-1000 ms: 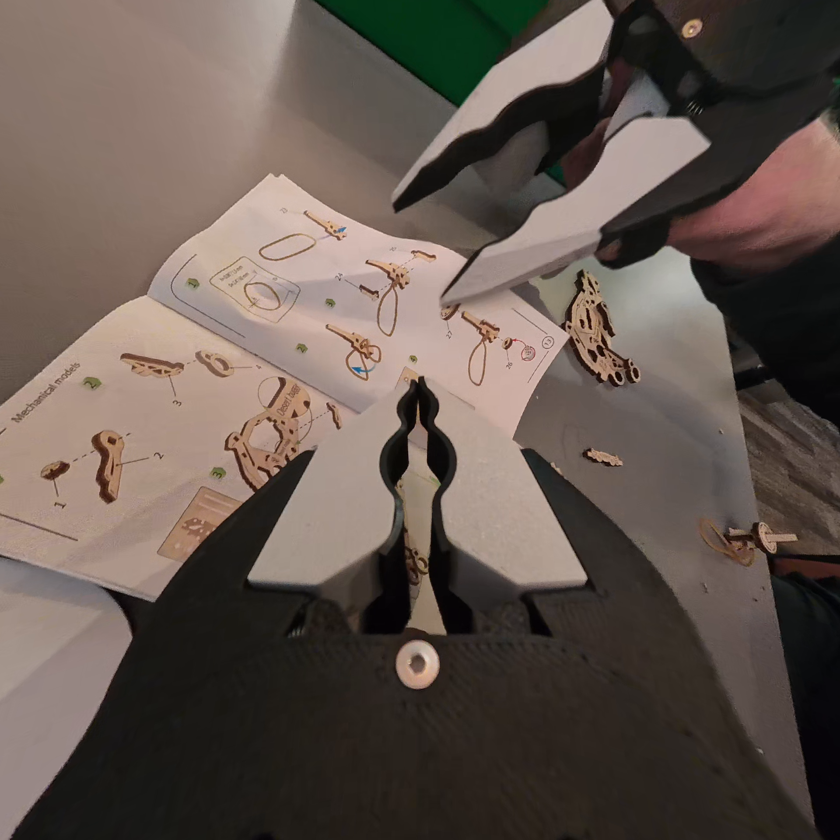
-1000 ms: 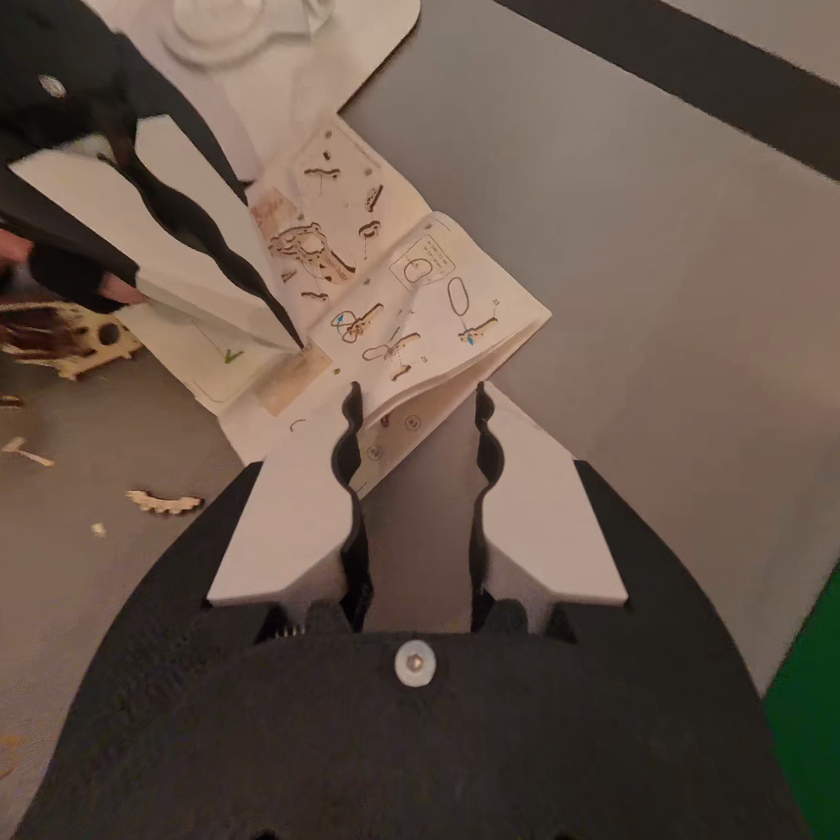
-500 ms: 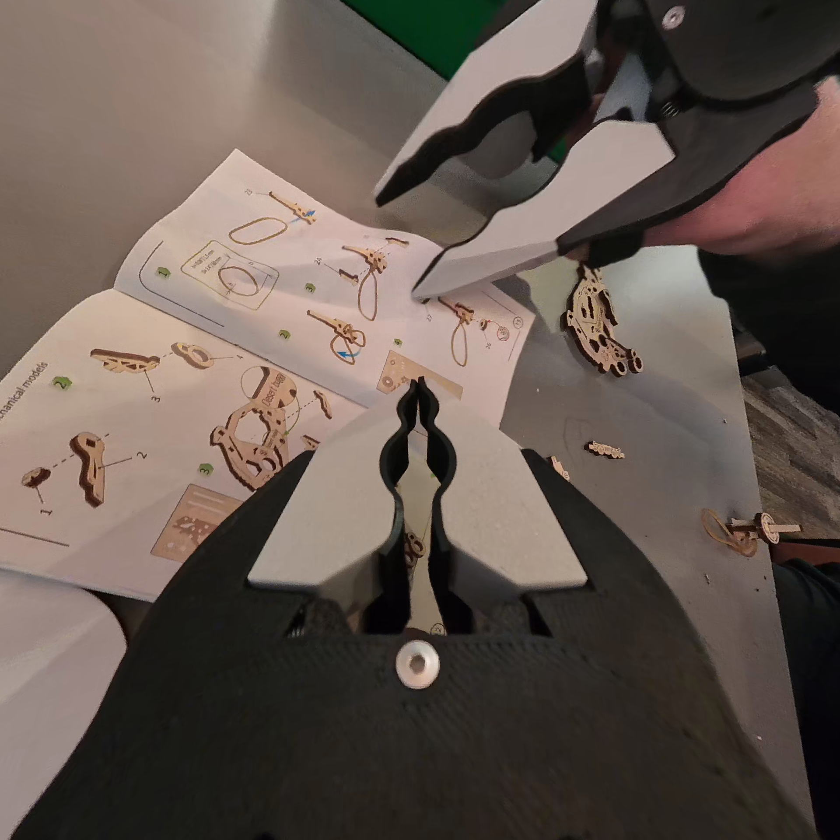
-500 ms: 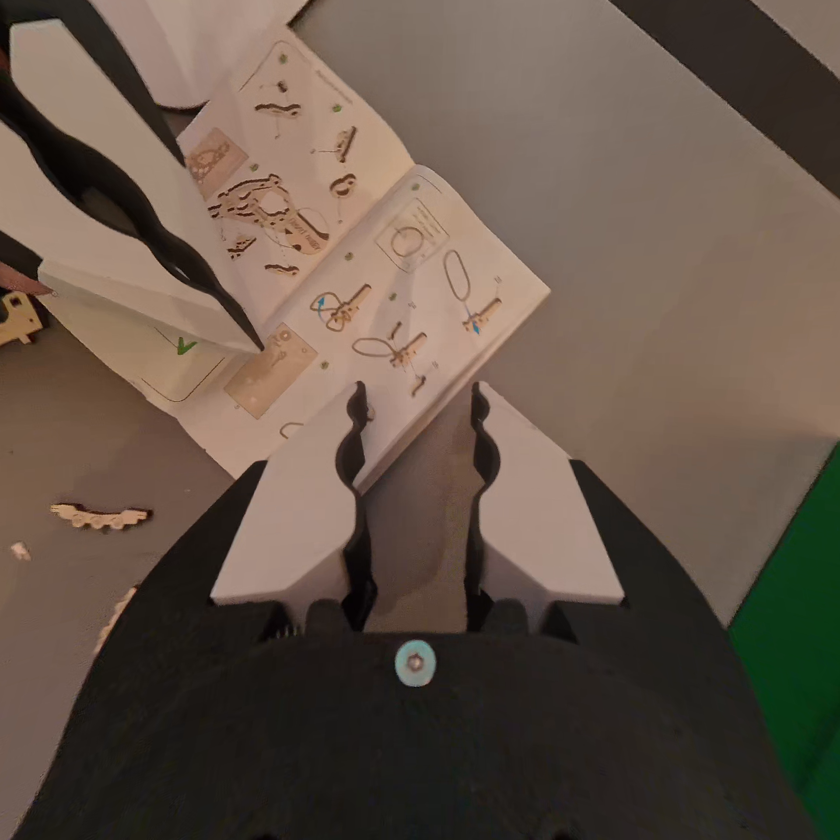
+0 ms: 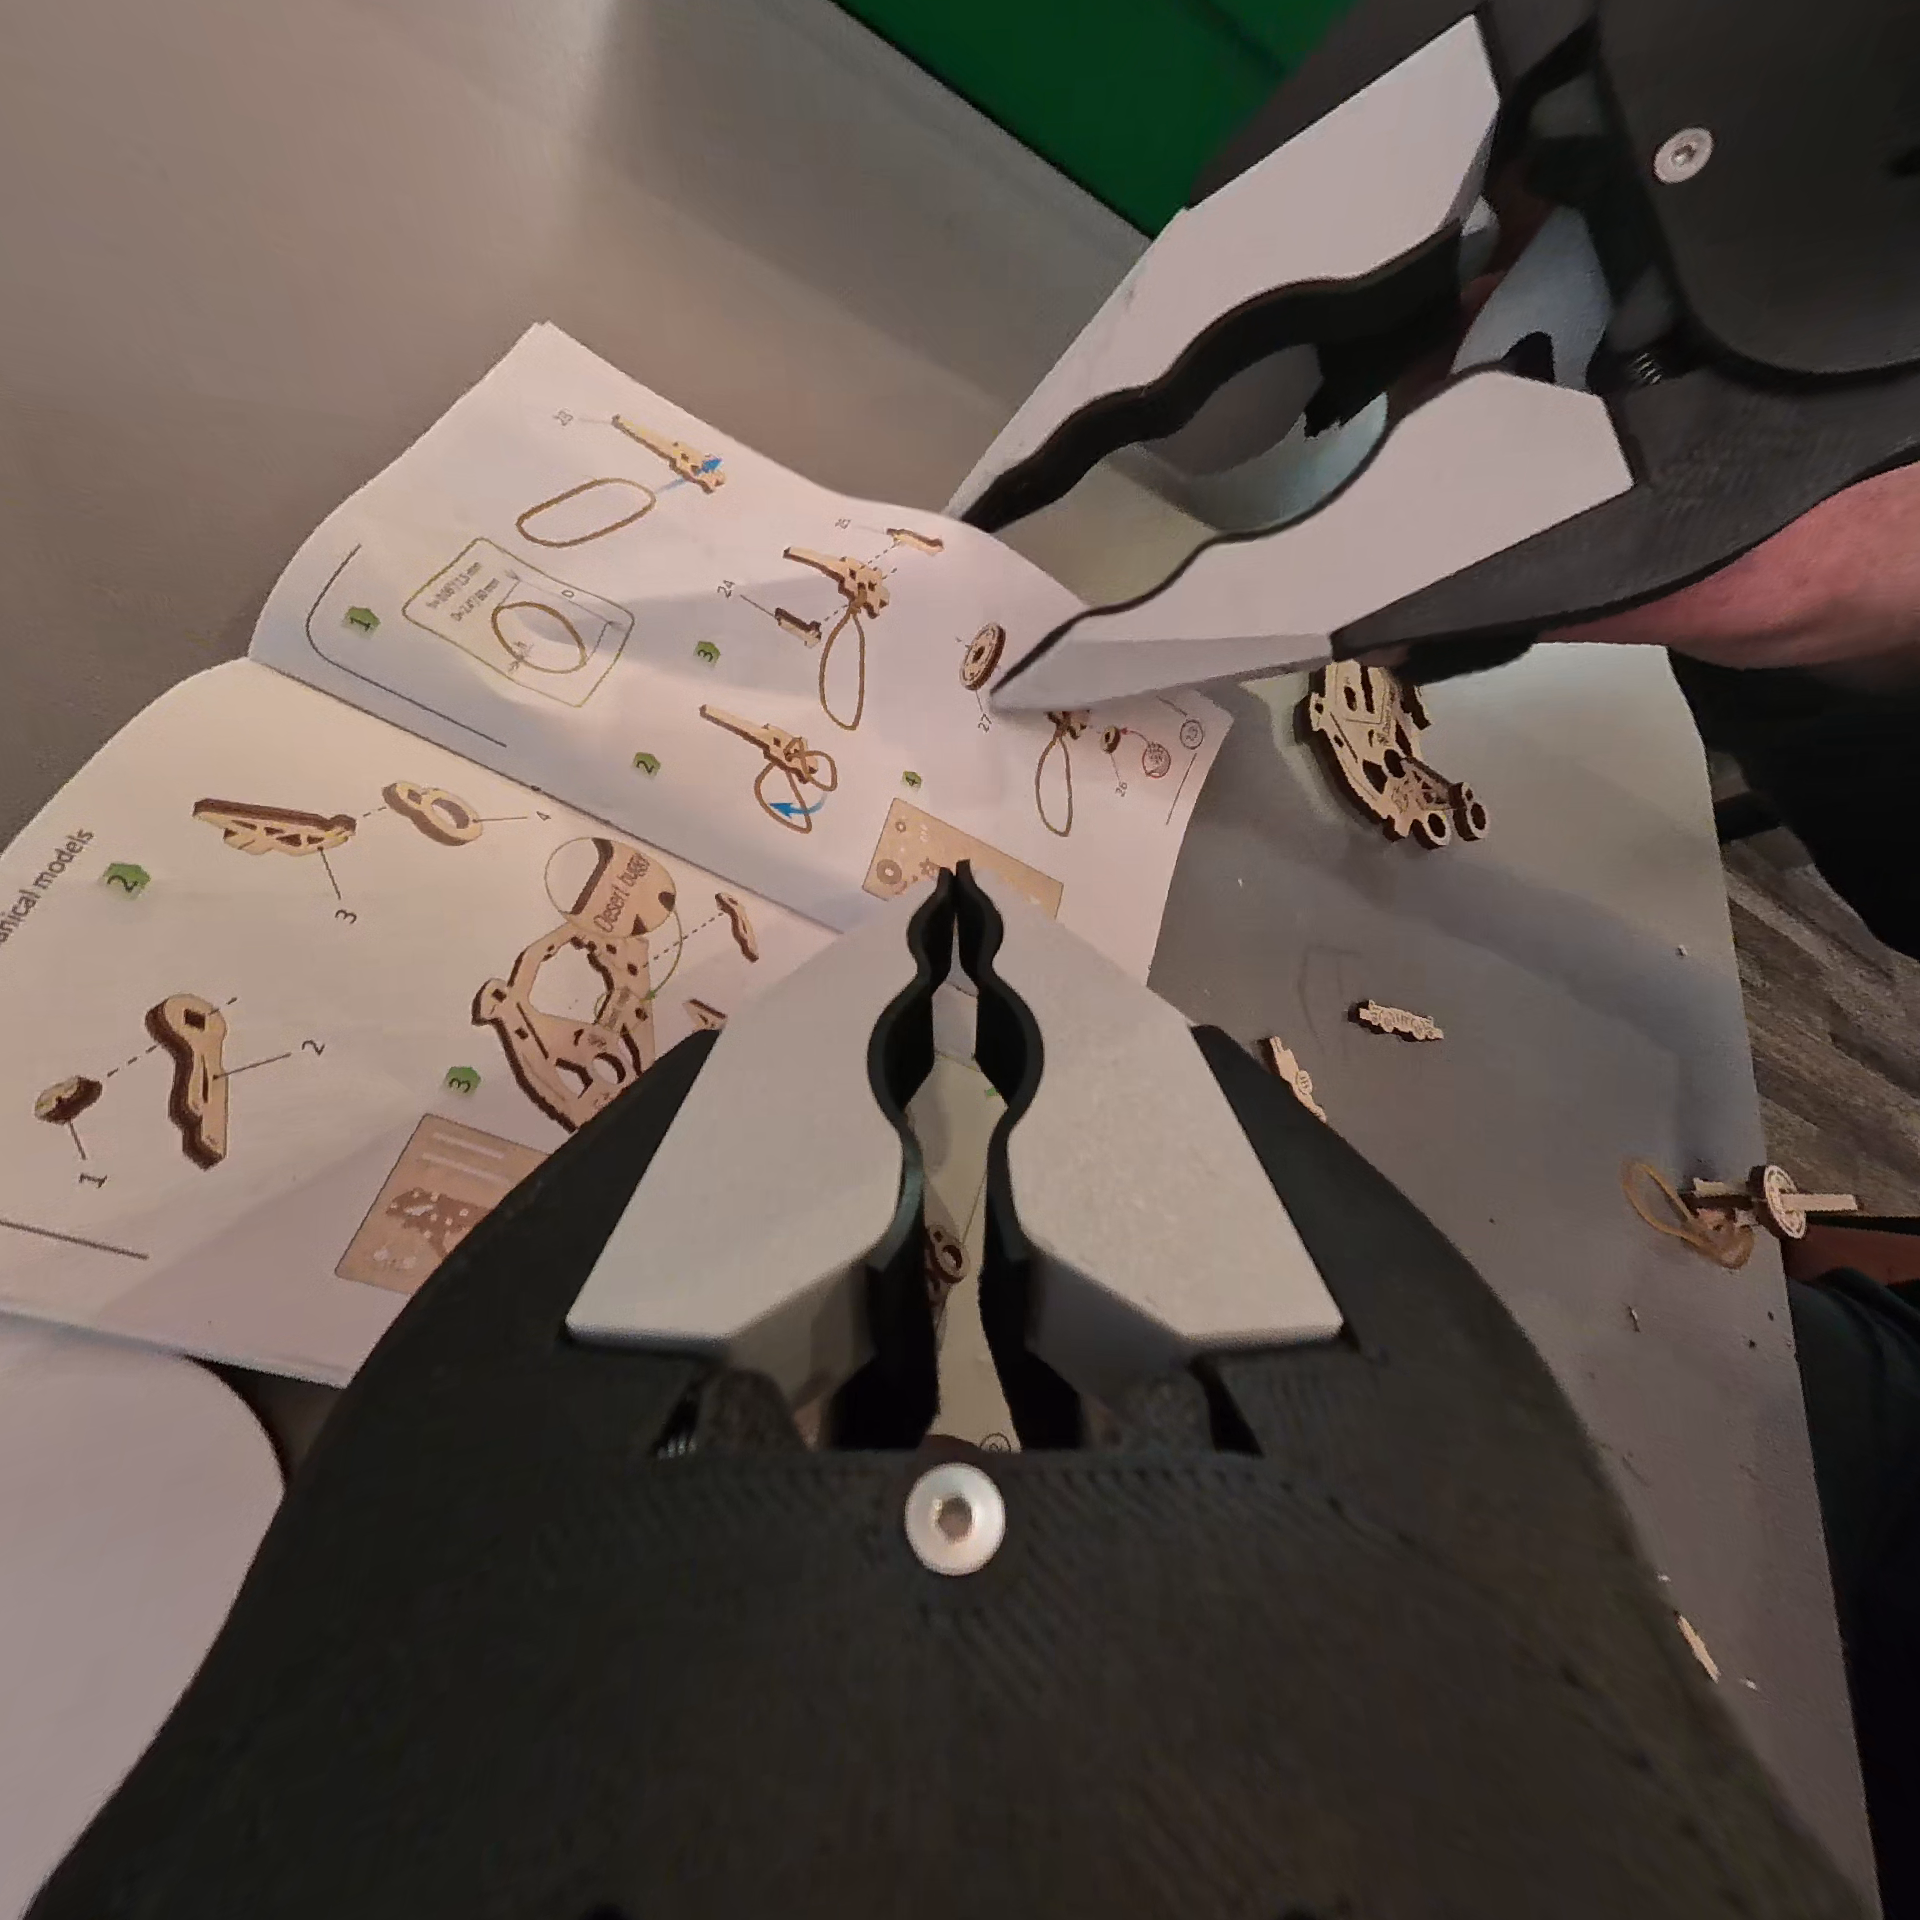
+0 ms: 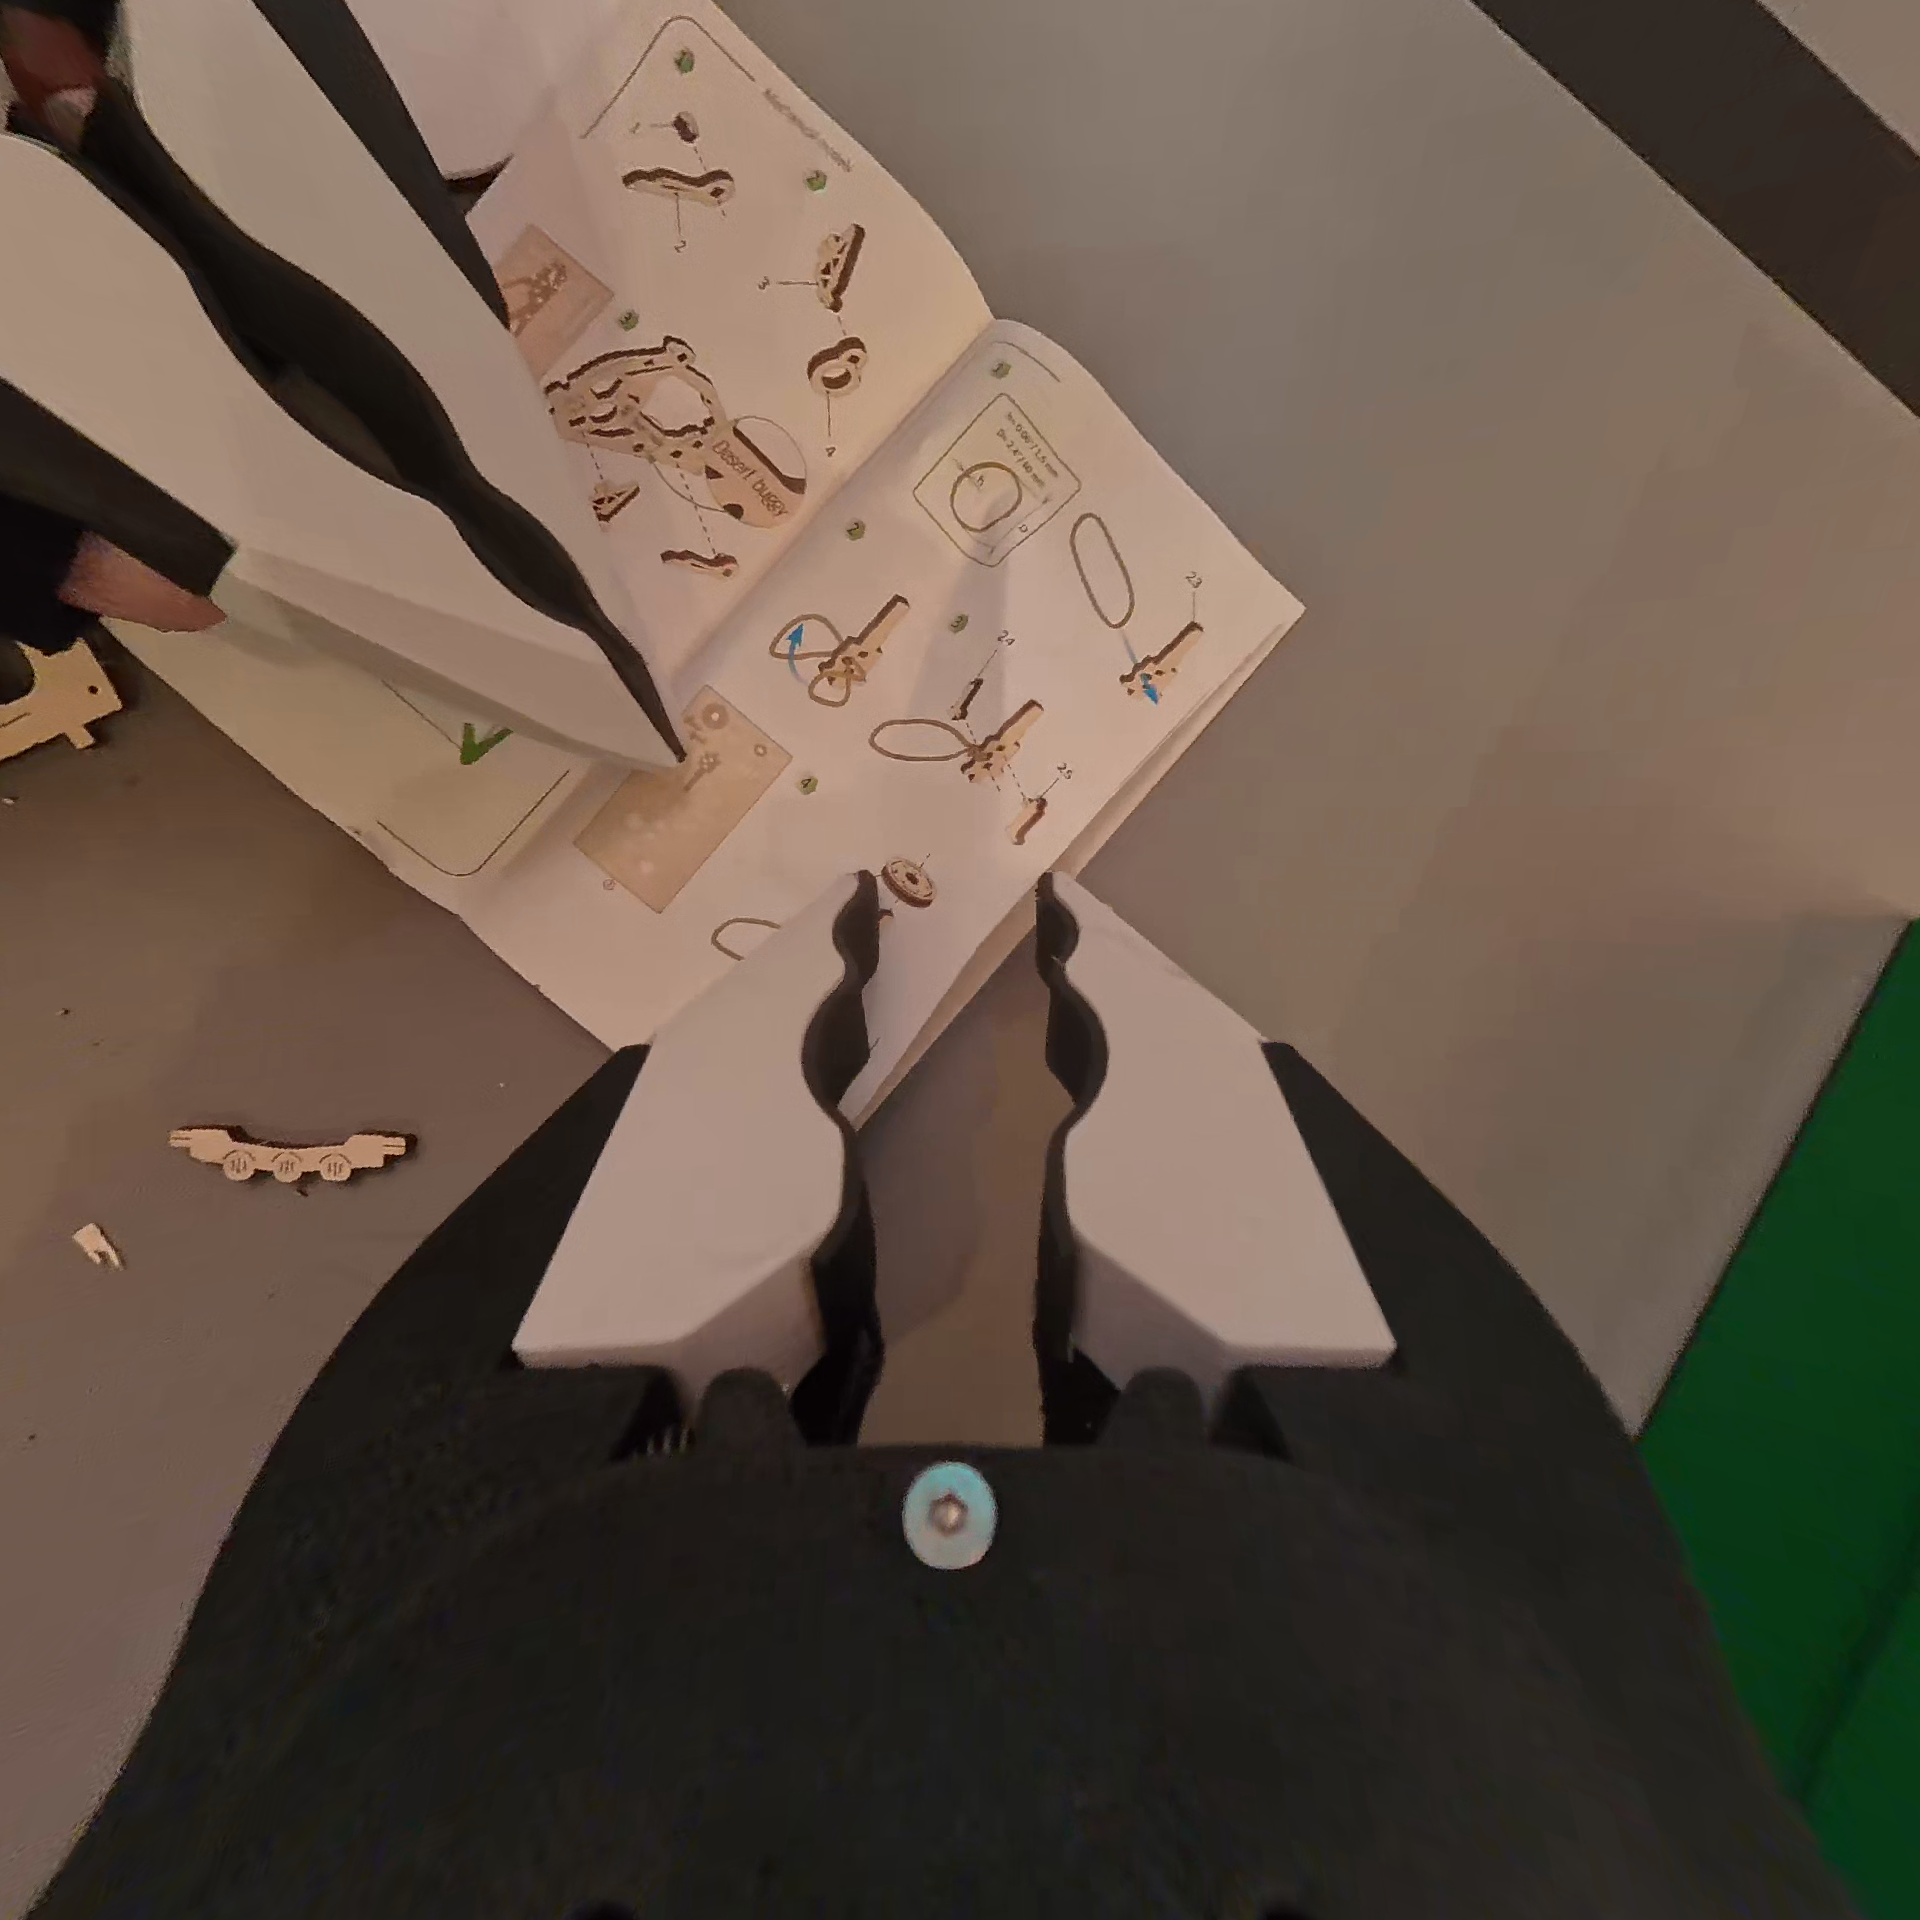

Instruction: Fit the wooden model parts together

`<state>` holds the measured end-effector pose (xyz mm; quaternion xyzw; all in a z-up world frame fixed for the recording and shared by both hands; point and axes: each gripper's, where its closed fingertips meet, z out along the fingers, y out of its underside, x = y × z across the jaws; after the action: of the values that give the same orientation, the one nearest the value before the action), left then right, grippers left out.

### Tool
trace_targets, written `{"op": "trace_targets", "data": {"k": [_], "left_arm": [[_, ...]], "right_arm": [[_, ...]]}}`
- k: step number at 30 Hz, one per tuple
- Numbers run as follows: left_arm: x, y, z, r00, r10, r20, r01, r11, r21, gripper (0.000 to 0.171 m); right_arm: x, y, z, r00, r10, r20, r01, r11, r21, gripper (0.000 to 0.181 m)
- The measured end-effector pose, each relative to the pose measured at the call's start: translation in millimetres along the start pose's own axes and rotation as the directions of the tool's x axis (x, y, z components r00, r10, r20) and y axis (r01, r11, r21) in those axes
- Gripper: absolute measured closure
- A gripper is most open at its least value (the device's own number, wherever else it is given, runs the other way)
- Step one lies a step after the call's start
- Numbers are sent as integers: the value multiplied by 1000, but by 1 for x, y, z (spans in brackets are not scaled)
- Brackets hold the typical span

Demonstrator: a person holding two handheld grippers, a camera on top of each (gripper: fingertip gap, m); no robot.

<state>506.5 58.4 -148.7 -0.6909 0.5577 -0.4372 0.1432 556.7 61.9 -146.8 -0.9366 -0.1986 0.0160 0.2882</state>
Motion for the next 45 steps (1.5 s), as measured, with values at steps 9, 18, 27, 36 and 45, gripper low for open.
{"op": "trace_targets", "data": {"k": [9, 18, 27, 36, 45], "left_arm": [[1, 2, 2, 1000, 12, 4, -12, 1000, -19, 171], [2, 4, 4, 1000, 17, -4, -17, 999, -35, 171], [12, -10, -8, 995, 10, -95, -4, 998, 61, 171], [43, -35, -25, 948, -11, -318, 74, 980, 187, 161], [65, -49, -28, 910, -41, -412, 143, 965, 221, 136]], "right_arm": [[-15, 1, 2, 992, 83, 95, -85, 996, 10, 150], [-46, -30, -15, 827, 295, 478, -406, 902, 148, 172], [-58, -39, -20, 780, 275, 562, -445, 875, 190, 181], [-49, -33, -54, 908, 164, 385, -277, 925, 260, 181], [-59, -23, -65, 996, -62, 57, 53, 987, 152, 181]]}}
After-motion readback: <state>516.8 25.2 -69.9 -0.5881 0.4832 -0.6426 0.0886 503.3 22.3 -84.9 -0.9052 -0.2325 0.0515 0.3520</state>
